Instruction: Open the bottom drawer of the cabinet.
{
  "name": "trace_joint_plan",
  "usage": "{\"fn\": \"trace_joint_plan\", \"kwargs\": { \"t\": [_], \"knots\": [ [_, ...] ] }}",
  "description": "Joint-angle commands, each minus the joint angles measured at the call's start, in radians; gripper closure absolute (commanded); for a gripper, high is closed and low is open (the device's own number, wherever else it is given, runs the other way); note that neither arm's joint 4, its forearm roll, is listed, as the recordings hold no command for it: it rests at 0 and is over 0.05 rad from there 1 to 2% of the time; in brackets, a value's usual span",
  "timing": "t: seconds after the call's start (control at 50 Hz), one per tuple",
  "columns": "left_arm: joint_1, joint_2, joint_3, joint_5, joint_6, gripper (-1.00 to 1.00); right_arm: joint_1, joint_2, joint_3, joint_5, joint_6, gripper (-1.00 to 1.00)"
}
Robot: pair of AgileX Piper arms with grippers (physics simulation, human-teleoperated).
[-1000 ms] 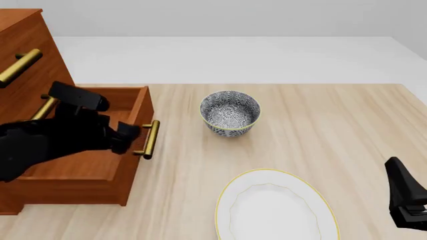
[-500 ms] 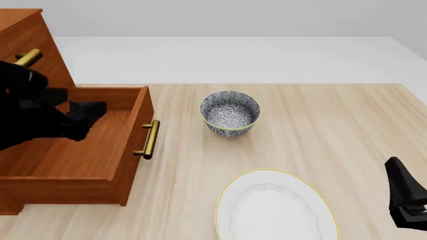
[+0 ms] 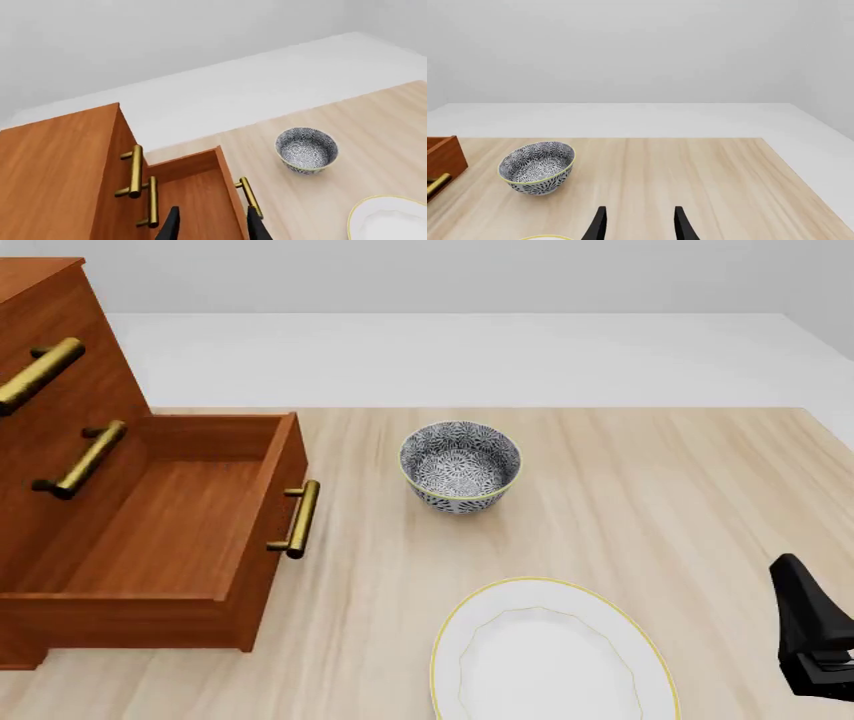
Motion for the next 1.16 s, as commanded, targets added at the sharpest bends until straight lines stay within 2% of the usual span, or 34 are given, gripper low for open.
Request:
{"fn": "trace_joint_plan", "kwargs": {
  "t": [0.02, 0.36, 0.58, 0.78, 1.02, 1.04, 1.06, 1.16],
  "knots": [
    [0.052, -0.144, -0.112, 0.153, 0.01, -1.0, 0.0, 0.0, 0.0, 0.0, 0.0, -1.0],
    [0.123, -0.203, -0.237, 0.277, 0.038, -1.0, 0.0, 0.0, 0.0, 0.0, 0.0, -1.0],
    [0.152, -0.207, -0.278, 0.3, 0.048, -1.0, 0.0, 0.0, 0.0, 0.0, 0.0, -1.0],
    [0.203, -0.215, -0.356, 0.339, 0.059, -1.0, 0.0, 0.0, 0.0, 0.0, 0.0, -1.0],
    [0.238, -0.217, -0.5, 0.397, 0.074, -1.0, 0.0, 0.0, 0.0, 0.0, 0.0, -1.0],
    [0.231, -0.211, -0.543, 0.411, 0.042, -1.0, 0.0, 0.0, 0.0, 0.0, 0.0, -1.0],
    [0.234, -0.208, -0.555, 0.42, 0.047, -1.0, 0.0, 0.0, 0.0, 0.0, 0.0, -1.0],
    [0.232, -0.216, -0.586, 0.447, 0.065, -1.0, 0.0, 0.0, 0.0, 0.0, 0.0, -1.0]
  ]
}}
